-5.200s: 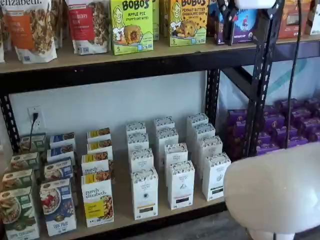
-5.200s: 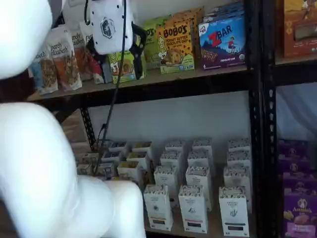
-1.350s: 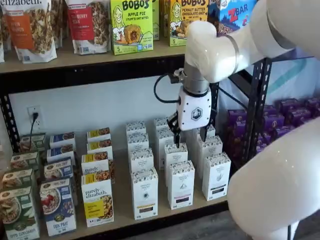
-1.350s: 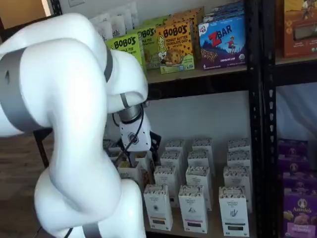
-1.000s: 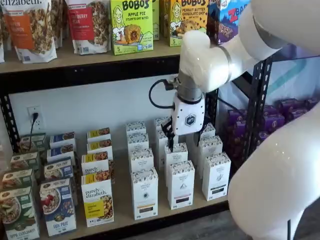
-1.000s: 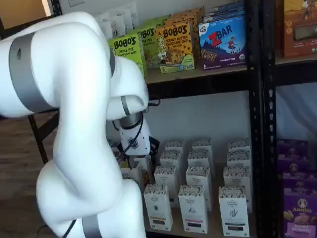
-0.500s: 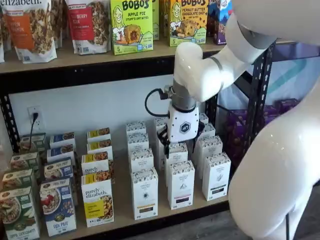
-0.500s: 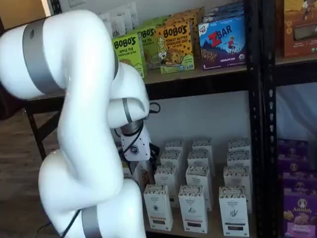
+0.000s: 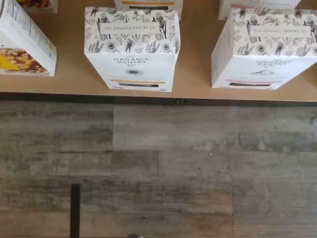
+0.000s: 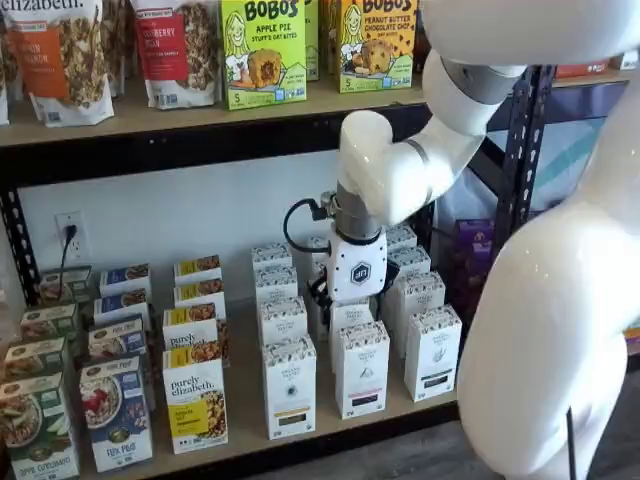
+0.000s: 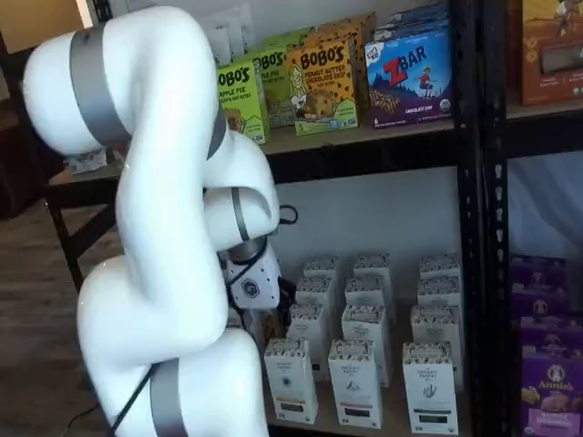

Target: Pick up the white box with a yellow strip in the middle, on the bottom shelf, the fourth box from the left

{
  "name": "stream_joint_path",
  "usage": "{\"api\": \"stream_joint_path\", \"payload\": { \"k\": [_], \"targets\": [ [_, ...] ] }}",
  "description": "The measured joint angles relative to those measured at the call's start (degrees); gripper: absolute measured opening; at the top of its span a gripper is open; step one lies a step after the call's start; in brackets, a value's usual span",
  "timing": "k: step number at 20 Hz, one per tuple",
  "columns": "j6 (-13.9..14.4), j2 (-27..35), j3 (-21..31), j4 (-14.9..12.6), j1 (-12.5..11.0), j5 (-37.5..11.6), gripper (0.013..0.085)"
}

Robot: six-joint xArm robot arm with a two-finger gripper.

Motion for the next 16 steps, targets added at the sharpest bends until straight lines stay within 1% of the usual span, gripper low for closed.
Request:
{"api": "stream_joint_path", "payload": {
  "k": [3,7,10,12,14,16],
  "targets": [
    [1.9,3.4,-1.3,-1.8,0.2,-2.3,0.0850],
    [2.9,7.4,-2.5,-2.9,0.0,-6.0,0.0850],
    [1.8,9.5,-2.9,-2.1,-0.3,-9.0,0.0850],
    [1.5,10.8,-3.5,-2.1,-0.6,-9.9,0.0850],
    [0.0,12.2,-4.2,-0.6,-0.7,-10.6,0.0850],
    [-0.1,13.9,-5.1,-0.5,-0.7,-11.4,0.0850]
  ]
}}
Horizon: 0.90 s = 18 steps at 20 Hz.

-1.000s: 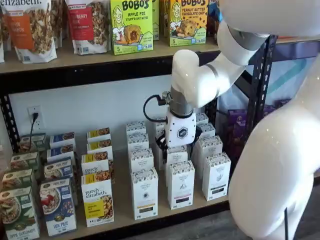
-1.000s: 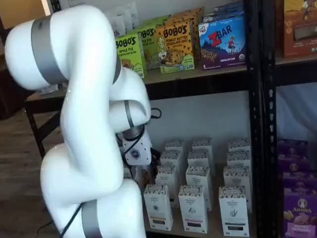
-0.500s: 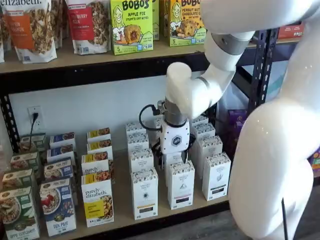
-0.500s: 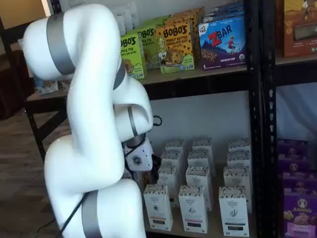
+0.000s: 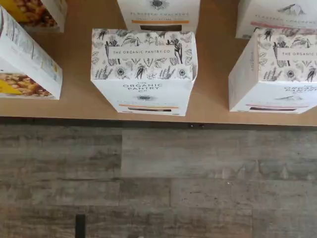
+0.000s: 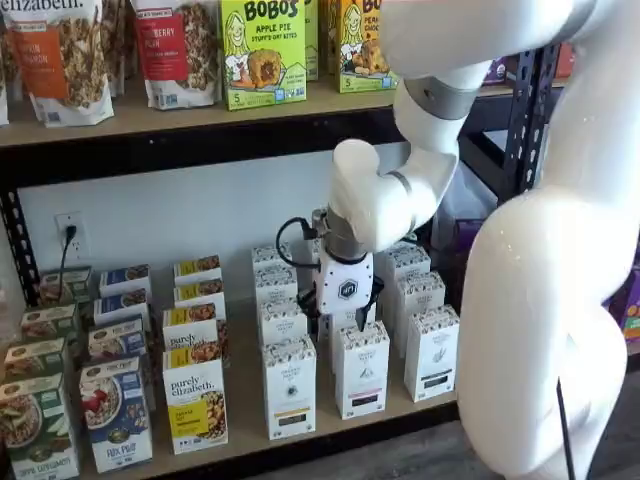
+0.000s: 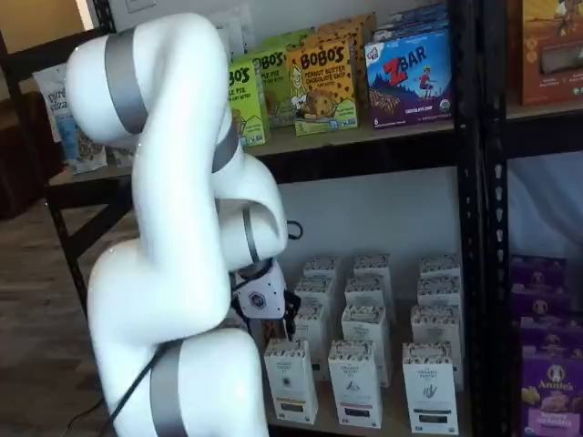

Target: Pick up the white box with a yellow strip in the middle, on the bottom shelf, the fourth box from the left

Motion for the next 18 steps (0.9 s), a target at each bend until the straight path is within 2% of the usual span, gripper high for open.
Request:
{"api": "stream_joint_path", "payload": {
  "k": [2,4,6,11,18],
  "targets": [
    [0.2,1.7,-0.9,-0.2,0.0,-0.8,0.0850],
    [2.3,3.9,-2.4,-2.4,-0.1,-1.4,0.0850],
    [3.3,5.8,-3.5,-3.4,-0.1,-2.1,0.0850],
    [3.4,10.3,-6.1,-3.4,0.1,-4.5,0.0850],
    [7.0,16.1,-10.8,-7.4,-0.3,-6.2,0.0850]
  ]
}}
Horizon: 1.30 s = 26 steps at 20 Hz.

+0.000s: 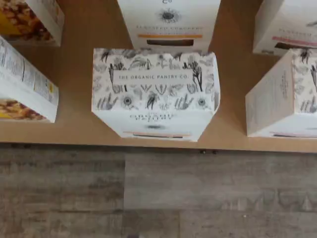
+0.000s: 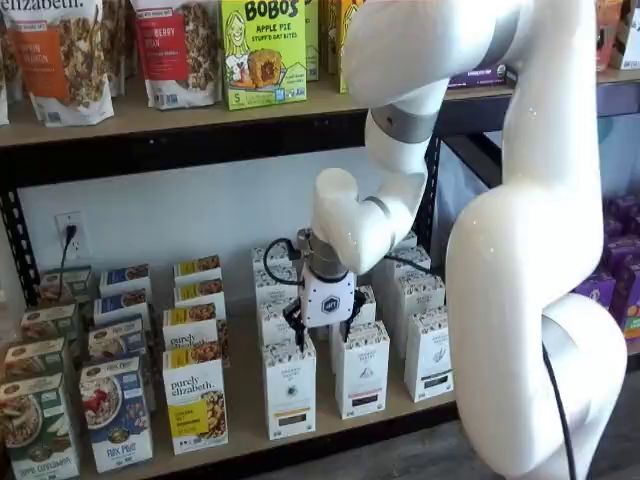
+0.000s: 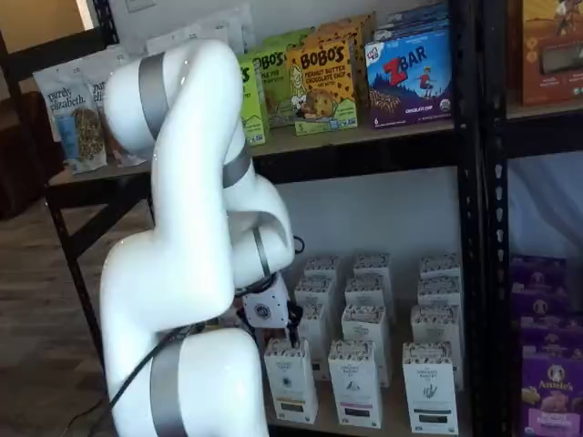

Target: Pick up the white box with a yellow strip in the middle, on the bottom shelf, the fourth box from the left

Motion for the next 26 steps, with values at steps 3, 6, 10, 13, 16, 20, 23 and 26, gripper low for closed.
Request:
{"api": "stream_joint_path", "payload": {
  "k": [3,6,10,13,16,20,23,26],
  "targets": [
    [0.3,2.1,-1.9,-0.3,0.0,-0.6,0.0850],
    [1.7,4.1,-4.0,-1.9,-0.2,-0.5,0.0850],
    [1.6,6.5,-6.7,-1.9,-0.3,-0.5,0.0850],
    [0.9,8.6,-9.0,-1.3,-0.3,-0.4,0.0850],
    [-0.3,10.8,-11.4,-0.1,-0.3,-0.5,0.0850],
    [-1.9,13.3,-14.2,1.6,-0.2,-0.4,0.0850],
    [-2.1,14.7,-15.7,1.8,-0.3,-0.3,0.0850],
    [-2.1,16.0,-17.1,1.7,-0.4,-0.6,0.0850]
  ]
}}
